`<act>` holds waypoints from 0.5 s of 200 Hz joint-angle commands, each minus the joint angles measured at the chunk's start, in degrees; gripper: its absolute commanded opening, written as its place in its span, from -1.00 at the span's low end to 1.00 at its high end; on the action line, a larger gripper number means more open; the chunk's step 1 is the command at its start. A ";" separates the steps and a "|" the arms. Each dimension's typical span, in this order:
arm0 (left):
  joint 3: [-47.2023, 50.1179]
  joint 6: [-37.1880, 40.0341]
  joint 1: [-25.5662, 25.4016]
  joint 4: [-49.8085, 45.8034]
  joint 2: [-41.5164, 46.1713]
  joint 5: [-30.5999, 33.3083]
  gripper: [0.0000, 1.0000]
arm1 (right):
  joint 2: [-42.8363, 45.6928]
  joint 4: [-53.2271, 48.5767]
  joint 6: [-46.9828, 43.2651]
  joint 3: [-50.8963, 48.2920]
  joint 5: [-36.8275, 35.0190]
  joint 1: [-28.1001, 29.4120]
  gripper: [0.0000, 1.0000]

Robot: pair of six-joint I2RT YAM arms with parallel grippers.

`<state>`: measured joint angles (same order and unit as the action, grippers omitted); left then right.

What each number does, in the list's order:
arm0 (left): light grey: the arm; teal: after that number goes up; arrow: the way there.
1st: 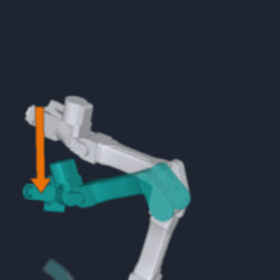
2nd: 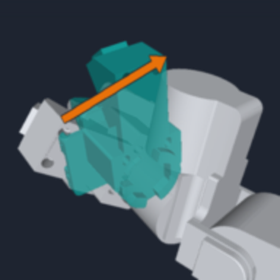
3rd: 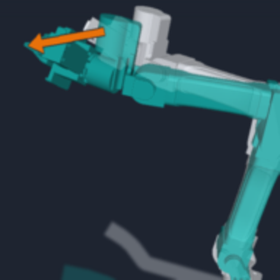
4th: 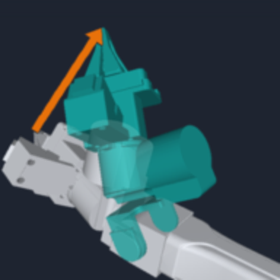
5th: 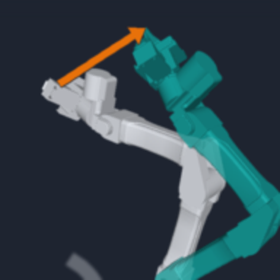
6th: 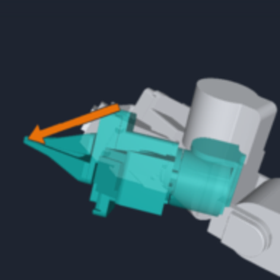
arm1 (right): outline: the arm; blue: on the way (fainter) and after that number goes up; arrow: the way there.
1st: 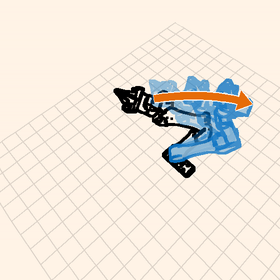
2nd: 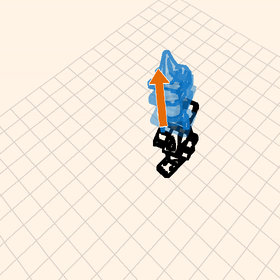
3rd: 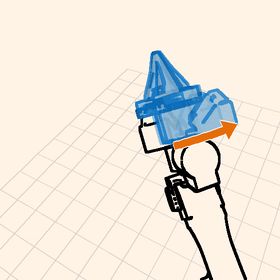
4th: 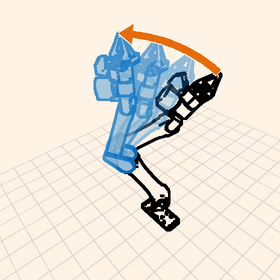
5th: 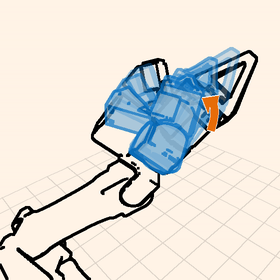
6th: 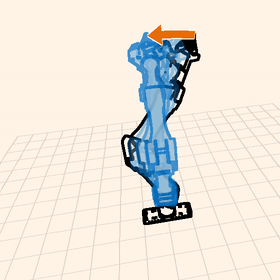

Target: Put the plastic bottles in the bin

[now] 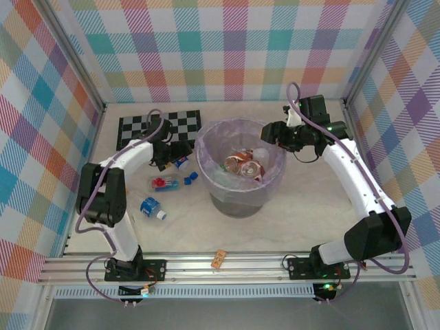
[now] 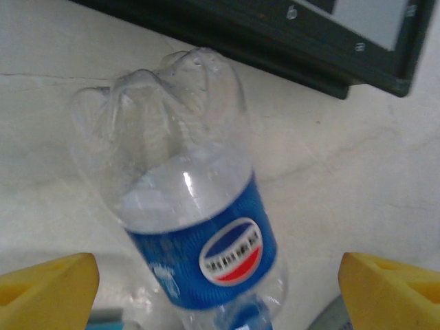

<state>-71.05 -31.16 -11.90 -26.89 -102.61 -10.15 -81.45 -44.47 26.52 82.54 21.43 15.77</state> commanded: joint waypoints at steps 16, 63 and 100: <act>0.99 -2.33 -0.13 4.67 -2.86 -0.98 0.76 | 1.65 -0.37 0.27 -1.02 2.86 0.67 0.15; 0.95 -2.66 -0.39 5.21 -4.62 -0.36 0.58 | 1.70 -0.52 0.18 -1.05 2.78 0.67 0.14; 0.57 -2.76 -0.48 5.13 -3.70 -0.72 0.39 | 2.23 -0.42 0.44 -1.42 2.59 0.62 0.14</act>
<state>-70.63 -33.61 -12.01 -22.33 -106.87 -10.48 -81.14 -44.40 26.57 82.04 21.69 15.77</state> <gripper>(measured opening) 0.716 0.573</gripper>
